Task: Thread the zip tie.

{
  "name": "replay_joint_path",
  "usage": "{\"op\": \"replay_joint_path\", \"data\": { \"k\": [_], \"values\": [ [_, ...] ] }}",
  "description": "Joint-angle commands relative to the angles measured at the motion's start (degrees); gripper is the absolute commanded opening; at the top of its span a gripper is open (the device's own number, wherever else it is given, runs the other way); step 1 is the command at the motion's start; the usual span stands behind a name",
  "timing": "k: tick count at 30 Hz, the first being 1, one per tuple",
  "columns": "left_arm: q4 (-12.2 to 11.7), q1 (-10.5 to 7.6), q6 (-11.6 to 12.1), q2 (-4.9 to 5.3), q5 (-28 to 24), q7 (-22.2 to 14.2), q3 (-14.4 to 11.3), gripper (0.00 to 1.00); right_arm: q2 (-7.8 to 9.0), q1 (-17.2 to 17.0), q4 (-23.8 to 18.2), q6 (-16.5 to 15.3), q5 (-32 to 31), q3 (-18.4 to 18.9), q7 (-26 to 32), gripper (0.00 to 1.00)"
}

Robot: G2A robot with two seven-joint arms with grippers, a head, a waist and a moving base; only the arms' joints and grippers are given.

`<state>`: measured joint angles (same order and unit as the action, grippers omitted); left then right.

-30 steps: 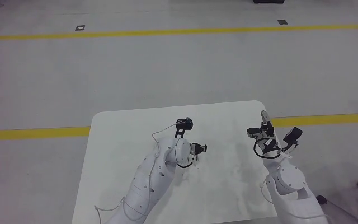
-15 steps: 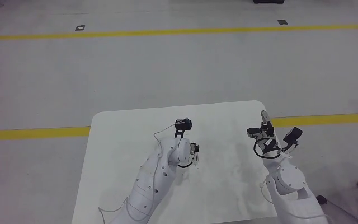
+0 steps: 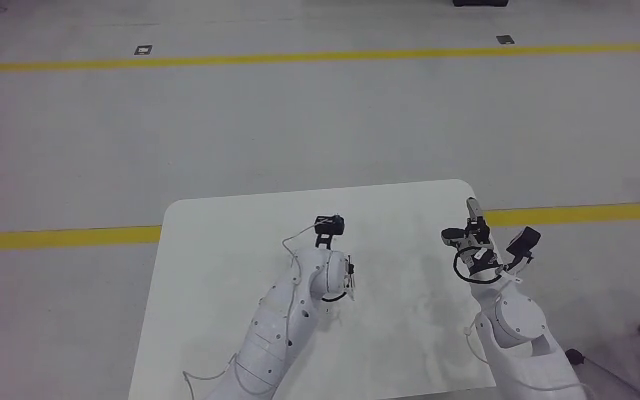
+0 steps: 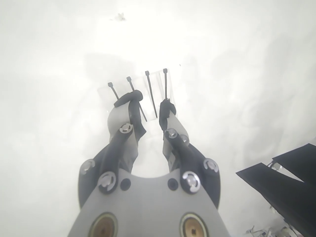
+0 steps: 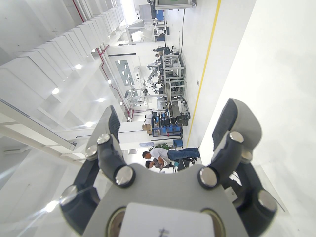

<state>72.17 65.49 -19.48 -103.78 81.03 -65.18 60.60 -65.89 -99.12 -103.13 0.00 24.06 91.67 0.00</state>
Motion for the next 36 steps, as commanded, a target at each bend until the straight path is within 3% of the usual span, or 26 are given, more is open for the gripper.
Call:
{"op": "replay_joint_path", "data": {
  "k": [1, 7, 15, 30, 36],
  "values": [
    [-0.5, -0.07, 0.0, -0.27, 0.6, 0.1, 0.1, 0.18, 0.0, 0.0, 0.0, 0.0, 0.0, 0.0, 0.0, 1.0],
    [-2.2, -0.25, 0.0, -0.8, 3.1, 0.7, 0.1, 0.17, 0.0, 0.0, 0.0, 0.0, 0.0, 0.0, 0.0, 1.0],
    [-3.6, -0.43, 0.0, -1.01, 2.7, 1.7, 0.3, 0.1, 0.0, 0.0, 0.0, 0.0, 0.0, 0.0, 0.0, 1.0],
    [-3.3, 0.65, 0.0, -1.08, 1.3, 3.2, 2.3, 0.12, 0.0, 0.0, 0.0, 0.0, 0.0, 0.0, 0.0, 1.0],
    [-3.9, 0.79, 0.0, -1.03, 0.6, 4.0, 2.2, 0.19, 0.0, 0.0, 0.0, 0.0, 0.0, 0.0, 0.0, 1.0]
  ]
}}
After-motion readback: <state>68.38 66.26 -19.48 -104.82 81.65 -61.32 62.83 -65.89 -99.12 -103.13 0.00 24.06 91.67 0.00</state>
